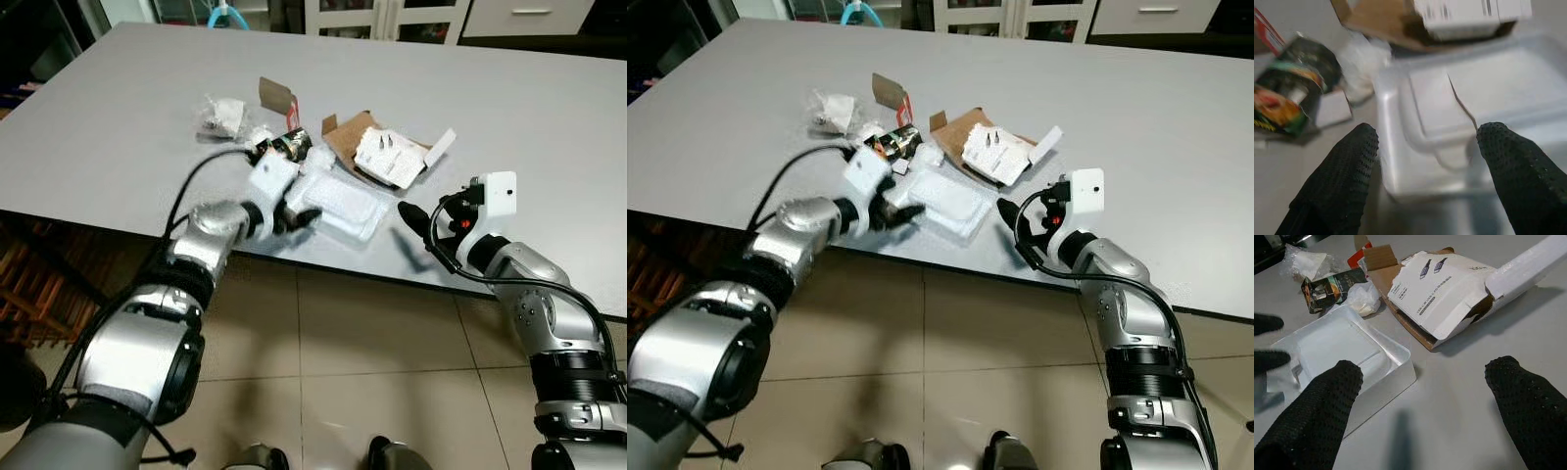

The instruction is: Picking trash to rubbish bin

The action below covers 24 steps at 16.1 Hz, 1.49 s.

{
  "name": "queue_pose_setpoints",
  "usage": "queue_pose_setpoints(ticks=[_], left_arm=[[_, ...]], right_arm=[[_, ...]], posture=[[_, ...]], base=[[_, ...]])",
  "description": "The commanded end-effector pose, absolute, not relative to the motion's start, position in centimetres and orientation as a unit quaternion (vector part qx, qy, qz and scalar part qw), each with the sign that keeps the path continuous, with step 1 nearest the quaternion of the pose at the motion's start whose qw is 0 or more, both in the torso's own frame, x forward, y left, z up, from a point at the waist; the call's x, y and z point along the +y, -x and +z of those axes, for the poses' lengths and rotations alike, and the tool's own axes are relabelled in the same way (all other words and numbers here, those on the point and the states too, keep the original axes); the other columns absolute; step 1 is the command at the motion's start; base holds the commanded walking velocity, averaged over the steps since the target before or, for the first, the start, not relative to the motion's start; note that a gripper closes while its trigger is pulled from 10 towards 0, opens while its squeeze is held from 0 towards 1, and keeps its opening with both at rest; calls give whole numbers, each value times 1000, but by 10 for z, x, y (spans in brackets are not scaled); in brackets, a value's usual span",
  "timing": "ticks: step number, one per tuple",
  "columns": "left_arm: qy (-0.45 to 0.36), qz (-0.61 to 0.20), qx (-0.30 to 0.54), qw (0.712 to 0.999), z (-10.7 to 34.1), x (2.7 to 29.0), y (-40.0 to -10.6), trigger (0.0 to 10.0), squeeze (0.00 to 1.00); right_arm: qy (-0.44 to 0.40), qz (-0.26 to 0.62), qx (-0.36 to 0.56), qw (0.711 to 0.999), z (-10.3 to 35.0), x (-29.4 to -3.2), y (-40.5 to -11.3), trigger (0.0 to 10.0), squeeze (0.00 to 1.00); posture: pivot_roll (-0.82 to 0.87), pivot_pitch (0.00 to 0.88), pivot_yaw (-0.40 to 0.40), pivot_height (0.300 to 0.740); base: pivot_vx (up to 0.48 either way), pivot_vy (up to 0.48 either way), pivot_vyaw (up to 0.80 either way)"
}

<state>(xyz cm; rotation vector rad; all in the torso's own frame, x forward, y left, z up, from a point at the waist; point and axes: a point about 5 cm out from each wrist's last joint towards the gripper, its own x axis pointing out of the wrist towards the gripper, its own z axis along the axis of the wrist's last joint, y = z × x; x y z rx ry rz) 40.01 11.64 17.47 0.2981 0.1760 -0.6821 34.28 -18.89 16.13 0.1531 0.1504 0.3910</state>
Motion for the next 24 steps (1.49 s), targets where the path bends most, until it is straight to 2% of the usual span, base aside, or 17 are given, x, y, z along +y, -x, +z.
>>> queue_pose_setpoints(ticks=[1,4,6,7,11,15,18,24], left_arm=[[-133,-335,76,930,186,118,-403,10000,0],[-83,-373,29,924,218,111,-406,10000,0],[-84,-377,21,922,226,108,-407,10000,0],[-105,-335,43,935,224,116,-411,10000,0],[-147,-286,107,941,199,127,-411,10000,0],[-143,-282,149,937,179,126,-406,10000,0],[-167,-256,162,938,173,131,-406,10000,0],[-158,-218,148,952,180,135,-410,10000,0]], right_arm=[[-77,197,76,974,161,-187,-342,10000,0],[-78,200,75,974,161,-186,-342,10000,0],[-78,201,75,974,161,-185,-342,10000,0],[-77,202,74,974,162,-185,-343,10000,0],[-78,201,73,974,161,-184,-343,10000,0],[-79,199,73,974,161,-185,-342,10000,0],[-79,202,73,973,161,-184,-343,10000,0],[-79,205,73,973,161,-183,-342,10000,0]], posture=[[-53,139,66,740],[-49,136,67,740],[-49,136,66,740],[-50,132,68,740],[-53,131,71,740],[-56,129,70,740],[-55,128,71,740],[-54,128,68,740]], base=[[0,0,0],[0,0,0],[0,0,0],[0,0,0],[0,0,0],[0,0,0],[0,0,0],[0,0,0]])
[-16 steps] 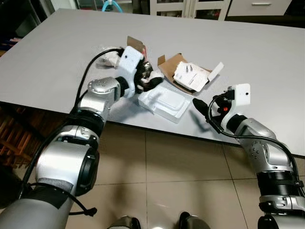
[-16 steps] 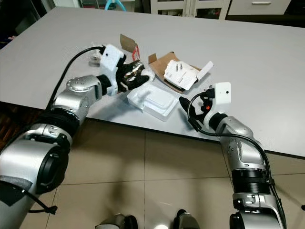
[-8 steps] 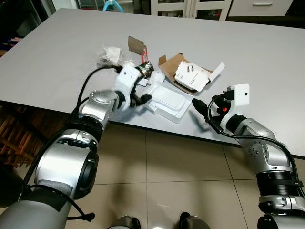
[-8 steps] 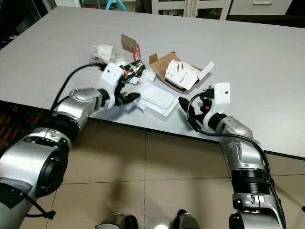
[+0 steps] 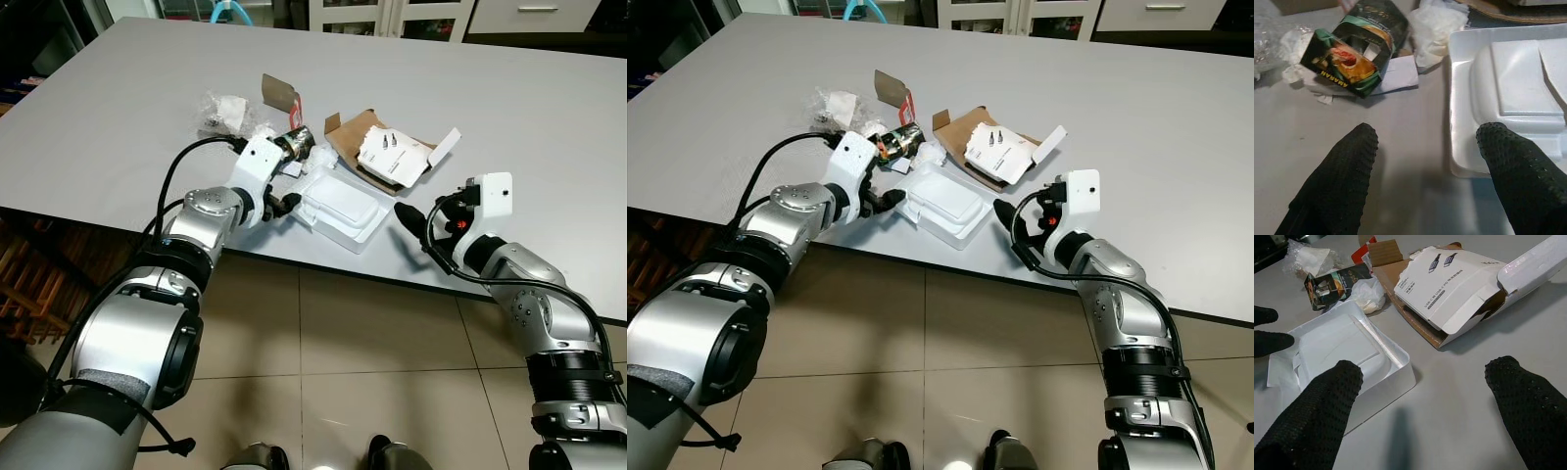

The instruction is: Picking trash to rubbish bin

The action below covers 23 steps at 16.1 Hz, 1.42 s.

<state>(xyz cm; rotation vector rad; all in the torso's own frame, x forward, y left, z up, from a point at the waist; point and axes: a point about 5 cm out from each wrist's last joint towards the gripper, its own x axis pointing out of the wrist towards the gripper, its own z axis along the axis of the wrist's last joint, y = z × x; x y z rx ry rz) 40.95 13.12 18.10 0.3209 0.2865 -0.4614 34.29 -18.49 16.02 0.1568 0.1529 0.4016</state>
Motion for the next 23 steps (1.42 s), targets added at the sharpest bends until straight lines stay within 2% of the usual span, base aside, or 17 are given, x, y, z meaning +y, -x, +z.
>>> queue_pose_setpoints(ticks=[1,6,8,13,18,23], left_arm=[[-155,-212,154,953,179,137,-410,10000,0],[-136,-190,152,960,173,139,-409,10000,0],[-88,-197,113,970,182,134,-411,10000,0],[-40,-184,120,975,178,133,-410,10000,0],[-47,-182,141,972,168,135,-407,10000,0],[-88,-174,149,969,166,137,-407,10000,0]], right_arm=[[-79,205,73,973,161,-182,-342,10000,0],[-80,207,74,972,161,-181,-341,10000,0],[-80,208,73,972,161,-181,-341,10000,0],[-80,208,73,972,161,-181,-341,10000,0],[-81,208,73,972,160,-181,-340,10000,0],[-82,209,74,972,160,-181,-340,10000,0]], posture=[[-53,130,67,740],[-56,136,67,740],[-58,137,67,740],[-61,137,67,740],[-61,137,68,740],[-61,141,66,740]], base=[[0,0,0],[0,0,0],[0,0,0],[0,0,0],[0,0,0],[0,0,0]])
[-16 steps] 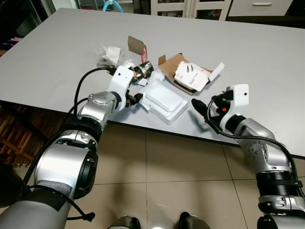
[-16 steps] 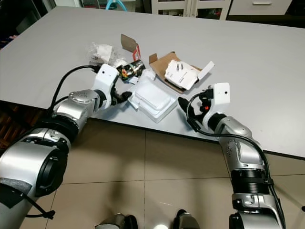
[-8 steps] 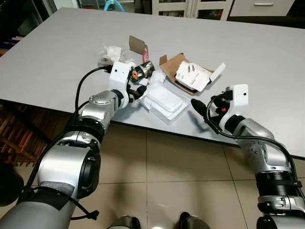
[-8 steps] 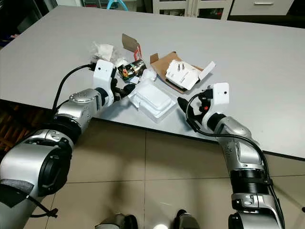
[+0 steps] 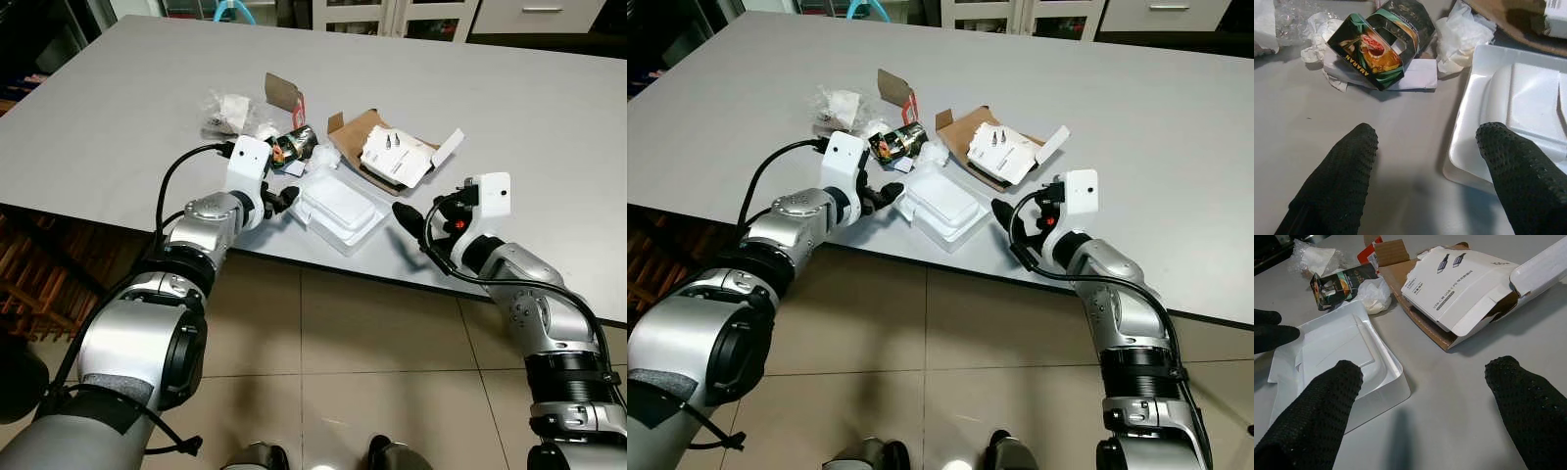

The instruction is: Picking trash to rubbish bin

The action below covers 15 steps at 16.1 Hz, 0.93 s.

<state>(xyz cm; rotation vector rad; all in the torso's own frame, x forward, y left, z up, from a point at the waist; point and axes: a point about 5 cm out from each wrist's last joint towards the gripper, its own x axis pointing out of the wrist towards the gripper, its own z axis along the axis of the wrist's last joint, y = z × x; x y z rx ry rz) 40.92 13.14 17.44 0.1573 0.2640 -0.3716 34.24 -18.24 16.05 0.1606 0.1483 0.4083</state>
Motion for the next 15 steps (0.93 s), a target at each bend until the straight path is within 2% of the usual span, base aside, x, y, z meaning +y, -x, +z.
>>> queue_pose_setpoints(ticks=[1,9,11,13,15], left_arm=[[-90,-173,149,969,166,137,-407,10000,0],[-103,-166,164,967,157,132,-404,10000,0],[-72,-160,149,973,157,129,-405,10000,0],[-17,-119,147,982,155,131,-405,10000,0],[-4,-107,151,983,152,131,-404,10000,0]], right_arm=[[-83,209,74,972,160,-180,-339,10000,0],[-87,210,74,971,159,-178,-338,10000,0],[-87,210,74,971,159,-178,-337,10000,0],[-88,211,74,971,158,-177,-337,10000,0],[-89,211,74,971,158,-177,-336,10000,0]], posture=[[-61,141,66,740],[-66,147,73,740],[-67,147,75,740],[-73,147,74,740],[-76,147,73,740]], base=[[0,0,0],[0,0,0],[0,0,0],[0,0,0],[0,0,0]])
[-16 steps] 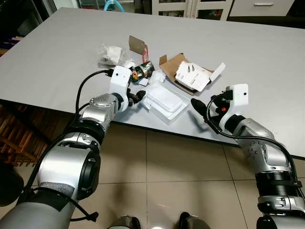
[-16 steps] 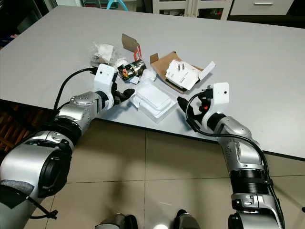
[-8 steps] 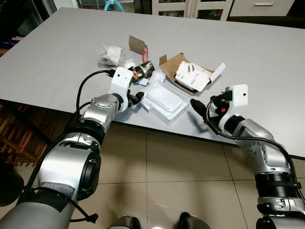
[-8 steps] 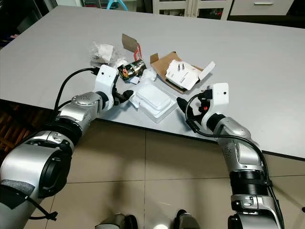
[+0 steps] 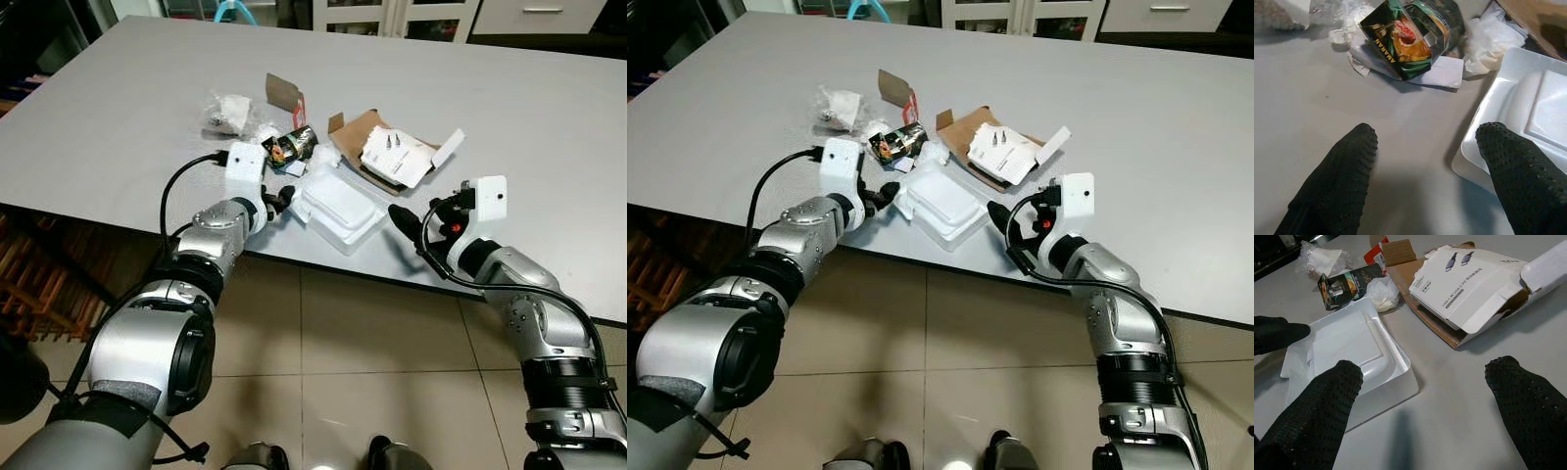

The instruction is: Picking trash to rubbish bin

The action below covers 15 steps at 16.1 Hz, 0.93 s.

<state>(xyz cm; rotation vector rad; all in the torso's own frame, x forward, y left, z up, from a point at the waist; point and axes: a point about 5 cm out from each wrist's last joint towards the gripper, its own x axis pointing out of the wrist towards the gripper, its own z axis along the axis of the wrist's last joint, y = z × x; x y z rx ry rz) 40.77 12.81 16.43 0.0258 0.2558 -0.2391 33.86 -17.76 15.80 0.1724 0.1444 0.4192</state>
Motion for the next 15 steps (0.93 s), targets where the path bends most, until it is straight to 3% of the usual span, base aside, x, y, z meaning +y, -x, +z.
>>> queue_pose_setpoints(ticks=[1,8,15], left_arm=[[0,-108,155,982,150,130,-403,10000,0],[32,-152,186,970,142,123,-399,10000,0],[-11,-180,136,974,181,128,-411,10000,0]], right_arm=[[-89,211,75,971,158,-177,-336,10000,0],[-90,214,76,970,157,-174,-335,10000,0],[-94,215,74,969,156,-171,-335,10000,0]], posture=[[-77,147,74,740],[-82,145,84,740],[-78,131,96,740]], base=[[0,0,0],[0,0,0],[0,0,0]])
